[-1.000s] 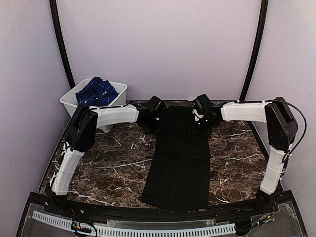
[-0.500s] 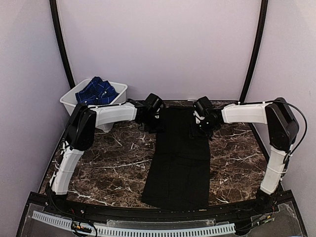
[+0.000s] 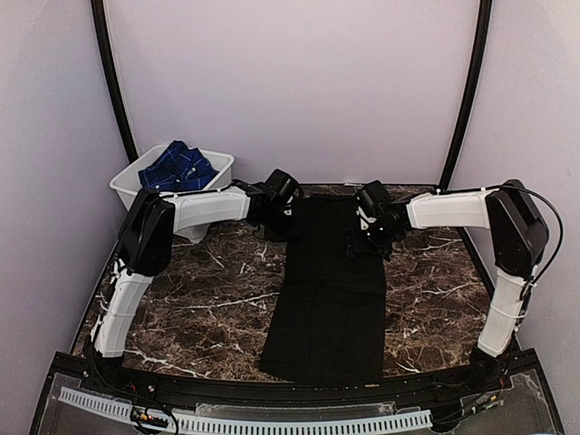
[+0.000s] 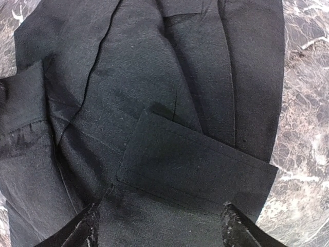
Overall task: Fold and stack the long sleeve shirts
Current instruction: Pick up the sleeve from the center of the board.
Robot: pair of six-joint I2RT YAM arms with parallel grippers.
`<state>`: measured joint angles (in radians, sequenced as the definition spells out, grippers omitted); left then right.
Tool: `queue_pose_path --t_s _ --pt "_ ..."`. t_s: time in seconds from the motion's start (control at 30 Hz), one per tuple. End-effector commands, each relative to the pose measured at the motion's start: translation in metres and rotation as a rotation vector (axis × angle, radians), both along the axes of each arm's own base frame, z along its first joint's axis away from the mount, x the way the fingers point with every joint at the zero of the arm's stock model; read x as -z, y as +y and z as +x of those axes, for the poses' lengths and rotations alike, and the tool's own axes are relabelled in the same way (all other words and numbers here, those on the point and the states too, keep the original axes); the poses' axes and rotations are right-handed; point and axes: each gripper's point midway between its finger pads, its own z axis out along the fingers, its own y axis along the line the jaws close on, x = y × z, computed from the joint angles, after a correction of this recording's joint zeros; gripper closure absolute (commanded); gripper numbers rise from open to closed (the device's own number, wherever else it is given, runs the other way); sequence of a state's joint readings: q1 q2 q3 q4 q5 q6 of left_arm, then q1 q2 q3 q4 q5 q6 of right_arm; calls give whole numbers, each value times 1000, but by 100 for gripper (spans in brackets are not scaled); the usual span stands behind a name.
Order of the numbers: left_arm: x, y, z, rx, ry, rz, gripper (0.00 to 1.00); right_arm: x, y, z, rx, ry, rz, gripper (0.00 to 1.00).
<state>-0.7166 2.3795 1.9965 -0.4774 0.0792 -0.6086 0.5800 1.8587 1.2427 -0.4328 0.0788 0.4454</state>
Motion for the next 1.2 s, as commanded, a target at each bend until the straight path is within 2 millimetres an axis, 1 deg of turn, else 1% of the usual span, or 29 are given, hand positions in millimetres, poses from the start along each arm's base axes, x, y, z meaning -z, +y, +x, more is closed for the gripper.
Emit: queue_pose_path --t_s 0.0,0.17,0.27,0.37,0.43,0.57,0.6,0.63,0.67,0.7,0.77,0.87,0.9,0.93,0.97,1.03,1.07,1.17 --pt "-71 -2 4 15 -117 -52 91 -7 0 3 17 -31 14 19" --pt "-86 -2 0 28 -135 -67 95 1 2 5 20 -25 -9 14" --pt "-91 -1 -2 29 -145 -72 99 10 3 7 27 -14 -29 14" --pt "-96 1 -5 30 -147 -77 100 17 6 9 29 -10 -48 15" --pt "-98 4 -7 28 -152 -75 100 22 7 9 32 -5 -60 17" --pt "-106 14 -8 6 -181 -53 100 26 3 7 50 0 -77 26" --pt "-111 18 -7 -4 -193 -44 100 25 2 7 57 -3 -82 30" --pt "-110 24 -7 -22 -201 -20 100 24 -1 7 66 -9 -87 34" --pt "-115 28 -7 -32 -214 -15 100 22 -3 7 74 -16 -90 38" --pt "-114 34 -6 -50 -219 11 100 19 -4 7 80 -23 -92 41" --pt "-118 43 -6 -75 -232 39 100 13 -7 8 91 -39 -92 49" --pt "-125 53 -8 -89 -247 61 100 5 -6 10 97 -55 -80 64" --pt "-125 55 -8 -93 -249 67 100 2 -4 10 93 -58 -74 65" --pt "-125 57 -9 -92 -249 69 100 -2 -2 10 90 -59 -66 63" --pt "-126 57 -10 -90 -249 68 100 -7 1 11 87 -66 -58 58" --pt "-123 55 -12 -77 -241 59 100 -17 9 10 71 -83 -47 44" --pt "-121 54 -14 -70 -234 56 100 -23 15 8 61 -95 -41 39" --pt "-118 52 -15 -62 -230 42 100 -34 31 0 31 -119 -29 32"
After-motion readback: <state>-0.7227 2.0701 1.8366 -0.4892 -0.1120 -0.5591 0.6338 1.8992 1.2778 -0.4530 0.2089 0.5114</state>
